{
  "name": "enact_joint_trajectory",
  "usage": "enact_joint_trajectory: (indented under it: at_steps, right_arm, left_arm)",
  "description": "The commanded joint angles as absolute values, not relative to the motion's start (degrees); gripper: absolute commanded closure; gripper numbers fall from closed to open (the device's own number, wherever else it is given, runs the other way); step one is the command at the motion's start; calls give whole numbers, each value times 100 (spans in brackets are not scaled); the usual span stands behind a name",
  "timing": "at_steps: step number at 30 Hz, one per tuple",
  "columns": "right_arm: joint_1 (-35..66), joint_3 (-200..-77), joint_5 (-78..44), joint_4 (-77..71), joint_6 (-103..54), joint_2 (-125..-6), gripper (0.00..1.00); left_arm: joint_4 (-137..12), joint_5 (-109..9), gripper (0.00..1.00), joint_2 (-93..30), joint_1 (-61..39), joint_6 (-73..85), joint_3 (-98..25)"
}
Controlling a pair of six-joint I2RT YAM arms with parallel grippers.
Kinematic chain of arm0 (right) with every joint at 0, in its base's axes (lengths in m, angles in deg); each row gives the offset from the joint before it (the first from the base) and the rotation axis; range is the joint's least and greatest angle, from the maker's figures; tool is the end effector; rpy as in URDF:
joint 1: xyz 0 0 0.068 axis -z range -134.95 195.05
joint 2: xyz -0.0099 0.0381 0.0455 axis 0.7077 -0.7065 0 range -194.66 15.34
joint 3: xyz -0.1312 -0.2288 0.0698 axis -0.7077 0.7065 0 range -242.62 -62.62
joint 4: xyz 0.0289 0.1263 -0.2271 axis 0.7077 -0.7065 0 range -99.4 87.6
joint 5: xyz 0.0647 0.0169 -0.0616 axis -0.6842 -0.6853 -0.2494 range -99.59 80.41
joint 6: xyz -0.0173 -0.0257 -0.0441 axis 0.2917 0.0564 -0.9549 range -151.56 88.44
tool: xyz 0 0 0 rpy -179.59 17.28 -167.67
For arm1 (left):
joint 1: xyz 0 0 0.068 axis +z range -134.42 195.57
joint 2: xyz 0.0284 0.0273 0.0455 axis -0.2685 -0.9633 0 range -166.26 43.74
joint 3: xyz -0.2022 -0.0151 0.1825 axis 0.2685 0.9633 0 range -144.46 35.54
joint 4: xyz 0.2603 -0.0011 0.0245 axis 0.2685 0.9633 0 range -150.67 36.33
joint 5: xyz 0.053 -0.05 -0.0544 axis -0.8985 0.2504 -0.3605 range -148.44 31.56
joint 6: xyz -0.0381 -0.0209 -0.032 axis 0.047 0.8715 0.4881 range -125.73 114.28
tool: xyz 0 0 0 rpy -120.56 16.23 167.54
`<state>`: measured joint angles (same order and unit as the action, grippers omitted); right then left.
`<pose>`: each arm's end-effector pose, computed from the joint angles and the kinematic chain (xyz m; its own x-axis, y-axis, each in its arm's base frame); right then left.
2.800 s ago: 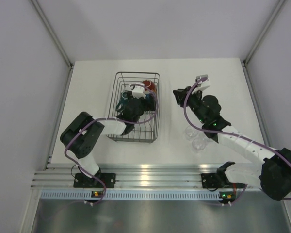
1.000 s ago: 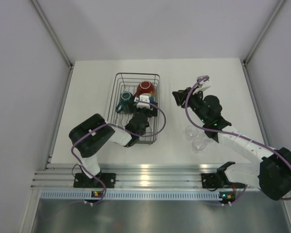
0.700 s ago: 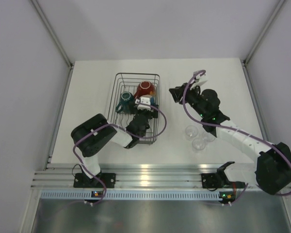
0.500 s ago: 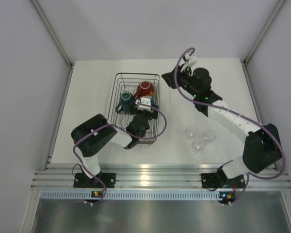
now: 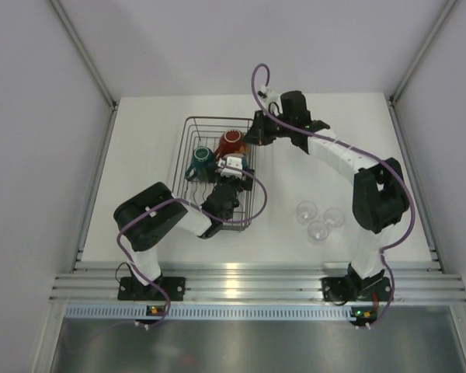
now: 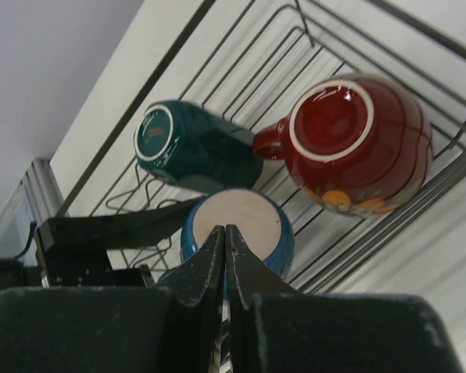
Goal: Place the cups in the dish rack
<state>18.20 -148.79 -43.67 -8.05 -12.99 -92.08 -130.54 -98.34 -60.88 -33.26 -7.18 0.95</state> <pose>0.3848 0.2172 0.2857 -0.6437 -0.0301 -0.7647 -0.6487 0.5516 0.5244 0.2331 -0.2320 0.1589 0.0021 0.0272 -0.9996 0.1553 0.9875 0.0272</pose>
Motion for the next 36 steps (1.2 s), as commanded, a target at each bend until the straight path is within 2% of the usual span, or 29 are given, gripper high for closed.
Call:
enact_joint_trajectory:
  at_steps: [1,7,24,26,28,29,31,36]
  right_arm:
    - [1833,-15323,-5115,-1355,-1617,-9171,100]
    - [1815,-15384,-5397,-1847,-1951,-9153,100]
    - [1605,-16290,-5336,-2666,-2391,-10182,100]
    - [1578,-16281,-5266,-2666,-2444,-10217,100]
    - [1569,-16281,-5222,-2639,-2435,-10235,100]
    - [1569,-16290,-5213,-2639,-2427,-10235,100]
    - [1569,-16316,-5195,-2639,-2409,-10235,100]
    - [1561,-16264,-5169,-2613,-2426,-10156,100]
  left_arm:
    - [-13898,-9782,1,-6041,-3285,-757,-32]
    - [-13889,-9720,1,-6120,-3259,-748,-111]
    - [-13889,-9659,1,-6156,-3233,-696,-129]
    - [-13889,-9606,10,-6164,-3233,-696,-120]
    - [-13889,-9597,31,-6173,-3233,-687,-129]
    - [-13889,-9606,35,-6191,-3233,-687,-129]
    - [-13889,-9632,39,-6199,-3233,-695,-137]
    - [-13889,-9676,40,-6191,-3224,-704,-137]
